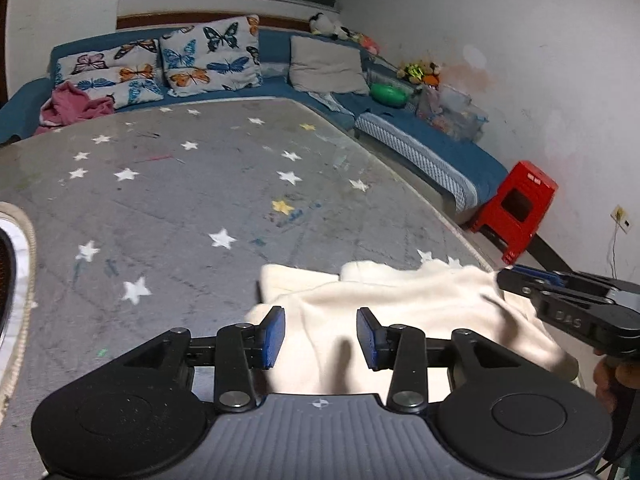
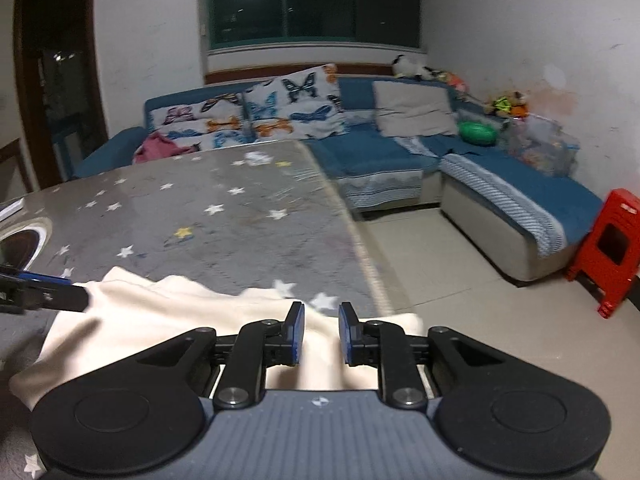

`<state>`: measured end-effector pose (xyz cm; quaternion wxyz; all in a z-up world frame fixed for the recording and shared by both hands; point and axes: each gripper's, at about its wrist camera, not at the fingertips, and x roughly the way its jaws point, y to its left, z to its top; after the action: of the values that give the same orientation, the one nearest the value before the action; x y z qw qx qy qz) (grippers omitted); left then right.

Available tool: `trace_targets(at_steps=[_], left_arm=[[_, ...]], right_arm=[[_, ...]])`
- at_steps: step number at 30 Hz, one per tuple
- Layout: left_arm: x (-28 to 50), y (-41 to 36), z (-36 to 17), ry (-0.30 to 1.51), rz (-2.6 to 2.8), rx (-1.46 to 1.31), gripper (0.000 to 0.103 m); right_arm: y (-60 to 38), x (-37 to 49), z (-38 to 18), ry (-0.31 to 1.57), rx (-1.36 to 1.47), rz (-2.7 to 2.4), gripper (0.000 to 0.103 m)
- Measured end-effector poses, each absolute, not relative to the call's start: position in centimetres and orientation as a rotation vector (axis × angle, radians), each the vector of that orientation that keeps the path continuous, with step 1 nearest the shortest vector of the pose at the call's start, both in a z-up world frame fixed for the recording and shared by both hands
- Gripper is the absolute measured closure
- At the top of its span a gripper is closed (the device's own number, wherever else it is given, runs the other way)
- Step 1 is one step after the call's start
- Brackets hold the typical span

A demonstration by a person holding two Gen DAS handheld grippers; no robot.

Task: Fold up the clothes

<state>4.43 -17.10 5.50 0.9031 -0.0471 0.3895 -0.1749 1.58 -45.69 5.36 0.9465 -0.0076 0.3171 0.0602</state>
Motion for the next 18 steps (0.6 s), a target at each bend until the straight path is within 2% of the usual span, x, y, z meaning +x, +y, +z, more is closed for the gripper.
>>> trace_targets(at_steps=[15, 18], left_arm=[[5.8, -19.4, 3.7, 0.821, -0.356, 0.004, 0.06], [5.6, -19.7, 3.8, 0.815, -0.352, 0.02, 0.06]], right_arm=[[-44.0, 3.4, 3.2, 0.708, -0.011, 0.138, 0.08], [-44.0, 2.9, 3.9, 0.696, -0.015, 0.143, 0.076]])
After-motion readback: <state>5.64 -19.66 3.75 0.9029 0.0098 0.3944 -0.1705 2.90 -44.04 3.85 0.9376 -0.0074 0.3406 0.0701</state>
